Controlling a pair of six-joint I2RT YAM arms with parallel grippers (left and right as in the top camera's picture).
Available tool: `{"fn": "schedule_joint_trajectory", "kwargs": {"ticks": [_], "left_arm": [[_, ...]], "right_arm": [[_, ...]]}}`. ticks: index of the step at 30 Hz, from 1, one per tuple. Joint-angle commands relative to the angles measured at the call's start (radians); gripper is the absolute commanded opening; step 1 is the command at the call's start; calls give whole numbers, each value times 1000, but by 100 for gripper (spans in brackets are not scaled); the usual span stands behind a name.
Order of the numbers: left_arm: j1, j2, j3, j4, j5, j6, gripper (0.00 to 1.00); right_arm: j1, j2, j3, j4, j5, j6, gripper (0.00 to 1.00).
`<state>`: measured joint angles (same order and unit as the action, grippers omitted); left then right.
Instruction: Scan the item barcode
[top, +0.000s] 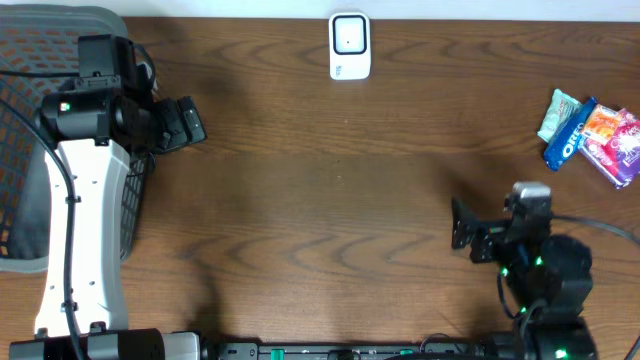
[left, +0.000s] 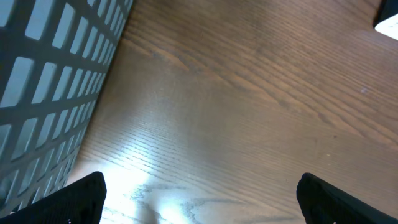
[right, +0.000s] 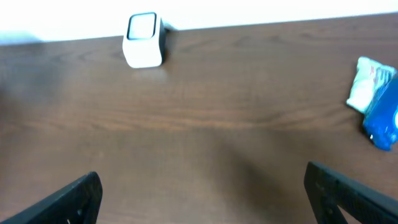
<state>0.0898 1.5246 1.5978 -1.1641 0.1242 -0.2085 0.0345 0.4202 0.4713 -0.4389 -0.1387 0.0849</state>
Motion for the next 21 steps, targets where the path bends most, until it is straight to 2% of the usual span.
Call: {"fn": "schedule_joint_trajectory", "kwargs": {"ticks": [1, 4, 9, 17, 21], "left_arm": [[3, 0, 1, -2, -9, 5, 98], [3, 0, 1, -2, -9, 5, 98], [3, 0, 2, -2, -9, 5, 98], [3, 0, 1, -2, -9, 5, 98], [3, 0, 2, -2, -9, 5, 98]], "right_arm": [[5, -131, -125, 84, -12, -82, 99], [2, -272, -232, 150, 7, -127, 99], [-1, -376, -334, 240, 66, -127, 99], [-1, -415, -450, 332, 74, -126, 99], [-1, -415, -453, 339, 99, -122, 99]]}}
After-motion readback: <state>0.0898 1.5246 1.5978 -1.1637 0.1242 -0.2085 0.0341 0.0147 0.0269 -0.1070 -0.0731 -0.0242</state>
